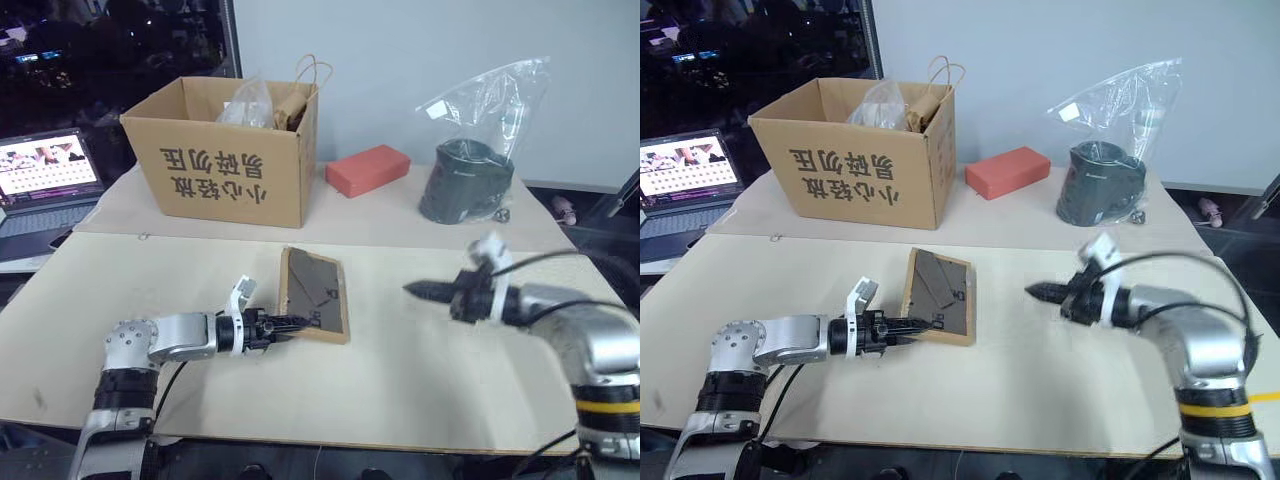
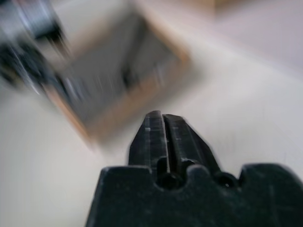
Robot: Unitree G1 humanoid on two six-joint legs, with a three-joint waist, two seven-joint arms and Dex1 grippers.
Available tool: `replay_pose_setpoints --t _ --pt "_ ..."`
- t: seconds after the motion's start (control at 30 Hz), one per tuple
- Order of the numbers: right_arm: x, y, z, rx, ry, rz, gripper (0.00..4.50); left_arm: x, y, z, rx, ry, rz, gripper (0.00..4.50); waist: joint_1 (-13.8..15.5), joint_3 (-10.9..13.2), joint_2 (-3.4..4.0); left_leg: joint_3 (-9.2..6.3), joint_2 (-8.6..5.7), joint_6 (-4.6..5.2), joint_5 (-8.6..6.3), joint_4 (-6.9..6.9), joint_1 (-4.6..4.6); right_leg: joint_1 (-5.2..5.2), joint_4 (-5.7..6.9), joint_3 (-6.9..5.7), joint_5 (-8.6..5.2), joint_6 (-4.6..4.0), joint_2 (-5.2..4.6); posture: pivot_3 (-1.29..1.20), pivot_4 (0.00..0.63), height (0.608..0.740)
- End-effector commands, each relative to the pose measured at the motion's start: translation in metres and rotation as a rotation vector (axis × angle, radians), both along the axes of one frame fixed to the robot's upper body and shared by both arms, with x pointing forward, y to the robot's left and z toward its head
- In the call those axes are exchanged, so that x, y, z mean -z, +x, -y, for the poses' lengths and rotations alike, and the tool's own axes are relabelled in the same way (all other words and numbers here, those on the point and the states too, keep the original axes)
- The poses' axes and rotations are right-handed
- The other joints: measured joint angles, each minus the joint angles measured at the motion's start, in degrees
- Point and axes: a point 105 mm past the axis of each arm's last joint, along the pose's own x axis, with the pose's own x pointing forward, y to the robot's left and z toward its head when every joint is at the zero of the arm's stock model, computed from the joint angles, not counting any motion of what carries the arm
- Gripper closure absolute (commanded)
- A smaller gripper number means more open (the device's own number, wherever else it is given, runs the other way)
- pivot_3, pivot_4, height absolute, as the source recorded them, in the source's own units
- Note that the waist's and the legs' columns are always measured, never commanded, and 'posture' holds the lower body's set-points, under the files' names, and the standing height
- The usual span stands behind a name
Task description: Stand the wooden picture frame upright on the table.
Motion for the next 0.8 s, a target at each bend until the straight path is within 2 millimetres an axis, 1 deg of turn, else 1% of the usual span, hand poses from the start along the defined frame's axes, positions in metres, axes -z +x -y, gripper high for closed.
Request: replay_pose_setpoints --t 0.03,0.13,0.17,0.23,0.3,0.37,0.47,0.53,0.63,0.7,0.8 --pt "-0.009 -0.001 -0.028 -0.074 0.054 0.003 2.68 -0.028 0.005 0.014 0.053 -0.038 0.104 3.31 -0.22 0.03 -0.07 -0.07 0.00 -0.01 0.01 0.00 -0.05 -0.01 -0.01 -0.08 -0.06 0.07 0.00 0.00 0.150 0.701" --pt "-0.006 0.009 -0.043 -0.081 0.063 0.003 1.64 -0.038 0.002 0.023 0.106 -0.032 0.145 3.31 -0.53 0.04 -0.06 -0.13 0.00 -0.02 0.02 0.02 -0.24 -0.09 -0.02 -0.17 -0.06 0.06 -0.01 0.00 0.150 0.701" --pt "-0.004 0.011 -0.046 -0.089 0.070 -0.001 1.40 -0.041 0.000 0.024 0.122 -0.027 0.161 3.31 -0.55 0.03 -0.06 -0.14 0.00 -0.02 0.02 0.02 -0.31 -0.15 -0.02 -0.18 -0.05 0.05 -0.01 0.00 0.150 0.701" --pt "-0.001 0.017 -0.050 -0.096 0.084 -0.010 0.67 -0.042 -0.004 0.026 0.157 0.009 0.186 3.31 -0.46 0.04 -0.05 -0.28 0.01 -0.02 0.02 0.02 -0.48 -0.21 -0.02 -0.37 0.02 -0.09 -0.02 0.00 0.150 0.701" --pt "0.003 0.024 -0.051 -0.100 0.082 -0.007 0.05 -0.037 -0.011 0.025 0.199 0.067 0.207 3.31 -0.32 0.04 -0.05 -0.37 0.01 -0.02 0.03 -0.01 -0.59 -0.24 -0.02 -0.52 0.00 -0.12 -0.03 0.00 0.150 0.701" --pt "0.006 0.031 -0.058 -0.129 0.094 -0.013 0.05 -0.035 -0.016 0.025 0.226 0.092 0.216 3.31 -0.29 0.05 -0.04 -0.42 0.00 -0.03 0.03 -0.03 -0.60 -0.24 -0.02 -0.61 -0.02 -0.16 -0.04 0.00 0.150 0.701" --pt "0.011 0.035 -0.069 -0.173 0.076 -0.018 0.05 -0.036 -0.018 0.026 0.242 0.090 0.232 3.31 -0.32 0.08 0.00 -0.47 0.01 -0.06 0.05 -0.02 -0.60 -0.22 -0.01 -0.69 -0.01 -0.18 -0.03 0.00 0.150 0.701" --pt "0.013 0.029 -0.079 -0.241 0.063 -0.013 0.05 -0.038 -0.018 0.025 0.252 0.092 0.245 3.31 -0.30 0.08 0.00 -0.51 0.00 -0.09 0.07 -0.02 -0.60 -0.21 0.00 -0.72 -0.01 -0.18 -0.03 0.00 0.150 0.701" --pt "0.007 0.010 -0.093 -0.377 0.097 -0.016 0.05 -0.042 -0.016 0.015 0.246 0.099 0.247 3.31 -0.40 0.11 0.03 -0.56 0.01 -0.09 0.07 -0.03 -0.60 -0.19 0.00 -0.77 -0.02 -0.18 -0.02 0.00 0.150 0.701" --pt "0.007 0.003 -0.095 -0.418 0.093 -0.007 0.05 -0.043 -0.013 0.009 0.233 0.101 0.241 3.31 -0.38 0.16 0.07 -0.57 0.01 -0.09 0.08 -0.04 -0.60 -0.20 0.01 -0.78 -0.02 -0.19 -0.02 0.00 0.150 0.701" --pt "0.007 0.002 -0.091 -0.413 0.087 0.012 0.05 -0.047 -0.010 0.000 0.216 0.083 0.224 3.31 -0.30 0.17 0.07 -0.60 0.01 -0.10 0.08 -0.02 -0.61 -0.18 0.01 -0.81 -0.03 -0.18 -0.03 0.00 0.150 0.701"
